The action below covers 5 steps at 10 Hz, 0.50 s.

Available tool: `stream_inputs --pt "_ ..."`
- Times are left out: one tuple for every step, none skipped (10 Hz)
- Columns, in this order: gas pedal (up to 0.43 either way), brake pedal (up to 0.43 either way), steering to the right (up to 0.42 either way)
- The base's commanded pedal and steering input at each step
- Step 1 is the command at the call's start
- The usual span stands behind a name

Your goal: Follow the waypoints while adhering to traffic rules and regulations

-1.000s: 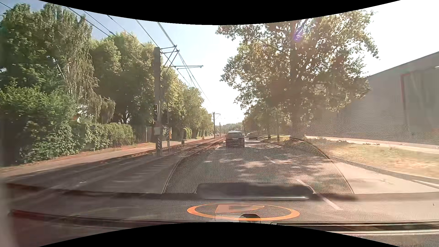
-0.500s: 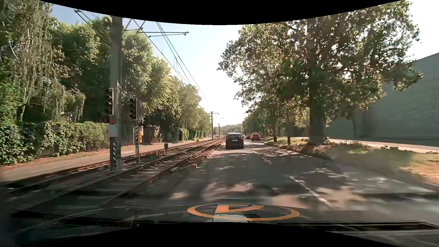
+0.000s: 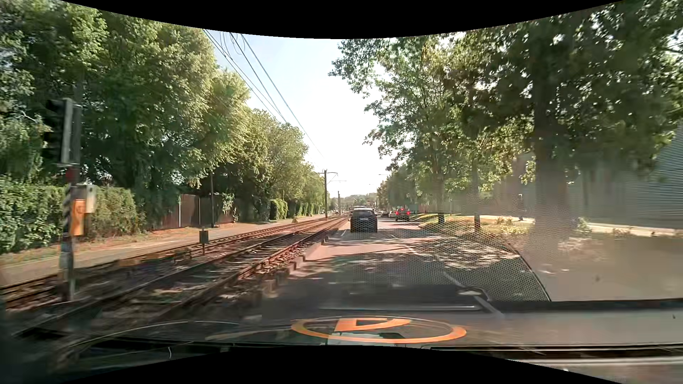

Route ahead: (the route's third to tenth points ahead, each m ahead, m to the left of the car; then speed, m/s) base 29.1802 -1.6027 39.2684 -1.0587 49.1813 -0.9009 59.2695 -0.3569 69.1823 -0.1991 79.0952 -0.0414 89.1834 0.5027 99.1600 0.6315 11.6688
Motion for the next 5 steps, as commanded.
stream_inputs --pt "0.331 0.0 0.0" --pt "0.319 0.0 -0.001" --pt "0.319 0.0 -0.001" --pt "0.319 0.0 -0.003" --pt "0.319 0.0 -0.005"
